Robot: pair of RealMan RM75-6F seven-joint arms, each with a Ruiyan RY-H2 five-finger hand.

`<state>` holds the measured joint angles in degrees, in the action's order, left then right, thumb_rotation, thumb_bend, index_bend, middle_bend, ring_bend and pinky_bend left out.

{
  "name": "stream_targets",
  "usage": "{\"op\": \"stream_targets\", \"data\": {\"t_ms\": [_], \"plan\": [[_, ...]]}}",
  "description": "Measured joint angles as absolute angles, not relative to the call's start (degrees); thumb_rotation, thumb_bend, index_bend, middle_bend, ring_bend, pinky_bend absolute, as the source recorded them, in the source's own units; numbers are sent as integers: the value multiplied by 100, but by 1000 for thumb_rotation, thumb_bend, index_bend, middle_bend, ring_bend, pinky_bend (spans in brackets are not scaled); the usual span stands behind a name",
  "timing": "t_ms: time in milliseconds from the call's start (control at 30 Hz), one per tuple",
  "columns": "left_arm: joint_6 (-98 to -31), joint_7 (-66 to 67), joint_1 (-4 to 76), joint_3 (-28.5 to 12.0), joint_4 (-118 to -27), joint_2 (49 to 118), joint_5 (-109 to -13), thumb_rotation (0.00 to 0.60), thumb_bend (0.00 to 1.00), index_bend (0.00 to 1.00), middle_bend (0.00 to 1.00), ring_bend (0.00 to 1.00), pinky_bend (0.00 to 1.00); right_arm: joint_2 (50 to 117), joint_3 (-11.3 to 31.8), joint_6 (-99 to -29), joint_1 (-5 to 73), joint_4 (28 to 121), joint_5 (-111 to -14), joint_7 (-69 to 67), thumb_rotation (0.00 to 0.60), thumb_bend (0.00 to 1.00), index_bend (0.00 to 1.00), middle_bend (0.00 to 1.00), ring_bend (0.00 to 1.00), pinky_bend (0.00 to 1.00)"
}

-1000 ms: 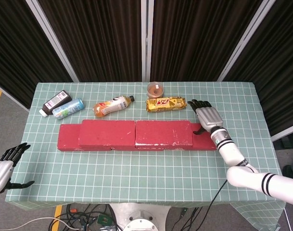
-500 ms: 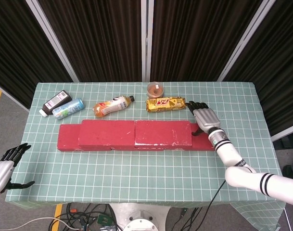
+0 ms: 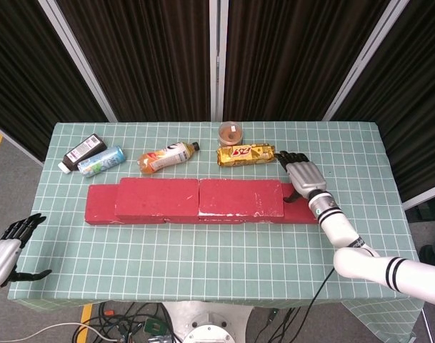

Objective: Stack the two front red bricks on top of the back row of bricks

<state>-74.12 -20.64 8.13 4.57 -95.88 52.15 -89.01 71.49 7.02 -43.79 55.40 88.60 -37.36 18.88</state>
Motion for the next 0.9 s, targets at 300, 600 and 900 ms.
{"op": "stream_targets", "data": {"t_ms": [300, 600, 900], "plan": [[-7782, -2110, 733, 352, -9495, 5270, -8932, 600, 15, 0, 0, 0, 0, 6617, 676, -4781, 5273, 9413, -4119, 1851, 600, 43, 0, 0, 0, 0], [-8307, -1460, 603, 154, -9375, 5468, -8962, 600, 7, 0, 0, 0, 0, 5693, 329, -6193, 4155, 10484, -5951, 1620, 600, 0, 0, 0, 0, 0], [-8810, -193, 400, -56, -9044, 5968, -8815, 600, 0, 0, 0, 0, 0, 5628, -438, -8634, 2155, 10308, -7670, 1446, 600, 0, 0, 0, 0, 0]]}}
